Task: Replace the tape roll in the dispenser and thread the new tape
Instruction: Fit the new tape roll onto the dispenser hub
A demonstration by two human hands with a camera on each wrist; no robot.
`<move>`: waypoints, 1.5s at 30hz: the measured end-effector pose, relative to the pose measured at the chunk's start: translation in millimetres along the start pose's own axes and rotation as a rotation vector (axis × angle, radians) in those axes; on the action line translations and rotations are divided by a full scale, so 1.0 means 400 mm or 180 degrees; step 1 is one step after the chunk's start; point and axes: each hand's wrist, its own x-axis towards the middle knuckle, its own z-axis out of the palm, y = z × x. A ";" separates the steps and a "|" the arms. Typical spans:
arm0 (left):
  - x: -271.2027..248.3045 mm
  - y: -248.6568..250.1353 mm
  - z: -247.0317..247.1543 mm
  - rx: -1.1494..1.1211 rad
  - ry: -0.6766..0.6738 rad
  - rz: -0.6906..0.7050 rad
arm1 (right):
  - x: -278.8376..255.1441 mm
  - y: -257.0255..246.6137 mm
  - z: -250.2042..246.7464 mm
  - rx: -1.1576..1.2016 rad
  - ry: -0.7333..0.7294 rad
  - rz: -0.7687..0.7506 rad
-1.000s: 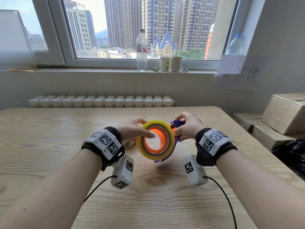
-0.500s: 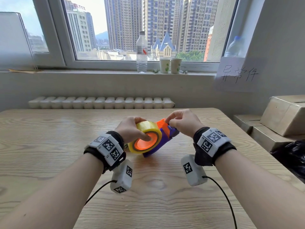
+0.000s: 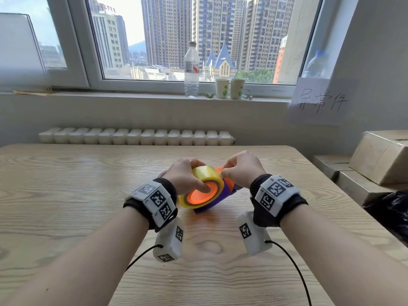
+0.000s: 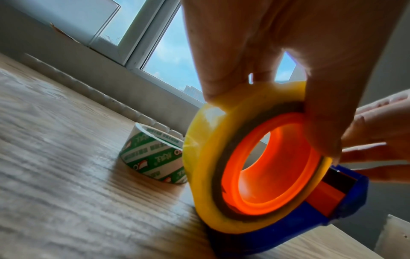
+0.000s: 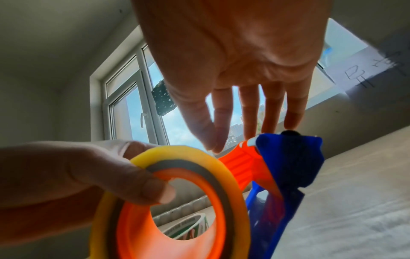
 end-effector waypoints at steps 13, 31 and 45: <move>0.009 0.010 0.031 0.0056 -0.0468 0.0079 | 0.024 0.034 -0.003 -0.0384 0.0002 0.0609; 0.006 0.012 0.027 0.0062 -0.0539 0.0021 | 0.022 0.062 -0.032 -0.0150 0.0056 0.0691; 0.012 0.004 0.014 -0.0701 -0.0440 -0.0317 | 0.007 0.058 -0.022 -0.0158 -0.0035 0.0483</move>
